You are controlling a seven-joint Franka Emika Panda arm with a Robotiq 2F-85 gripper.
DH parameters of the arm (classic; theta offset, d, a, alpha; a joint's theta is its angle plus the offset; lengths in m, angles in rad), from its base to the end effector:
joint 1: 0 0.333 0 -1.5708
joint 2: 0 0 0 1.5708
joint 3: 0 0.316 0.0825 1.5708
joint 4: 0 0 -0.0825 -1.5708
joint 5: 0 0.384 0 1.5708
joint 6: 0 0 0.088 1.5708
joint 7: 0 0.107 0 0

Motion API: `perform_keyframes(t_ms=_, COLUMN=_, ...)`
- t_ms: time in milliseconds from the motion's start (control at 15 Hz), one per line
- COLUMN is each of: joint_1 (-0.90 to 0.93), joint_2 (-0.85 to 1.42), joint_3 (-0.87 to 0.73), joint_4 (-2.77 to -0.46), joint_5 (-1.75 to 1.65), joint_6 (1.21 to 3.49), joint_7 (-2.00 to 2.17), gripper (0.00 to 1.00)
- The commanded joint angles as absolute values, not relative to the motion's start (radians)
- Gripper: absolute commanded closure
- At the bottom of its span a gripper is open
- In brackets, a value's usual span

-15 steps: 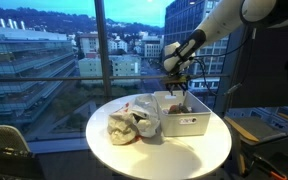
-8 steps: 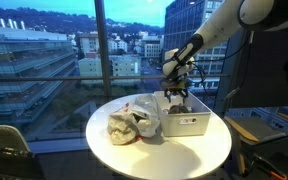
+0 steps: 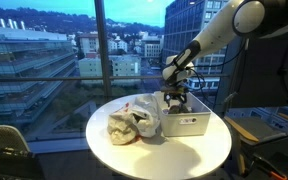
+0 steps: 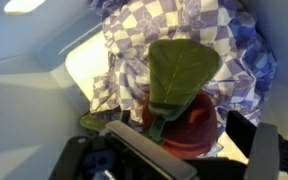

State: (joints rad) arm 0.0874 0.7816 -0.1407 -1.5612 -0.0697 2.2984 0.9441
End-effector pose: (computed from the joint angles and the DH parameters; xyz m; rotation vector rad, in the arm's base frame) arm 0.6975 -0.0252 0.1840 2.6835 -1.3152 0.0450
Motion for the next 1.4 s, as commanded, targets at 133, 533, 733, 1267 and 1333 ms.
perform_keyframes(t_ms=133, joint_1=0.075, joint_2=0.818, joint_3=-0.140, joint_4=-1.524, joint_5=-0.040, joint_6=2.349, joint_7=0.909, gripper=0.49)
perform_keyframes(t_ms=533, joint_1=0.073, joint_2=0.815, joint_3=-0.151, joint_4=-1.525, joint_5=-0.044, joint_6=2.354, joint_7=0.912, gripper=0.95)
perform_keyframes(t_ms=733, joint_1=0.080, joint_2=0.790, joint_3=-0.155, joint_4=-1.538, joint_5=-0.049, joint_6=2.342, joint_7=0.913, gripper=0.99)
perform_keyframes(t_ms=1267, joint_1=0.185, joint_2=0.576, joint_3=-0.175, joint_4=-1.688, joint_5=-0.168, joint_6=2.302, joint_7=0.915, gripper=0.97)
perform_keyframes(t_ms=1333, joint_1=0.199, joint_2=0.539, joint_3=-0.170, joint_4=-1.716, joint_5=-0.190, joint_6=2.314, joint_7=0.912, gripper=0.97)
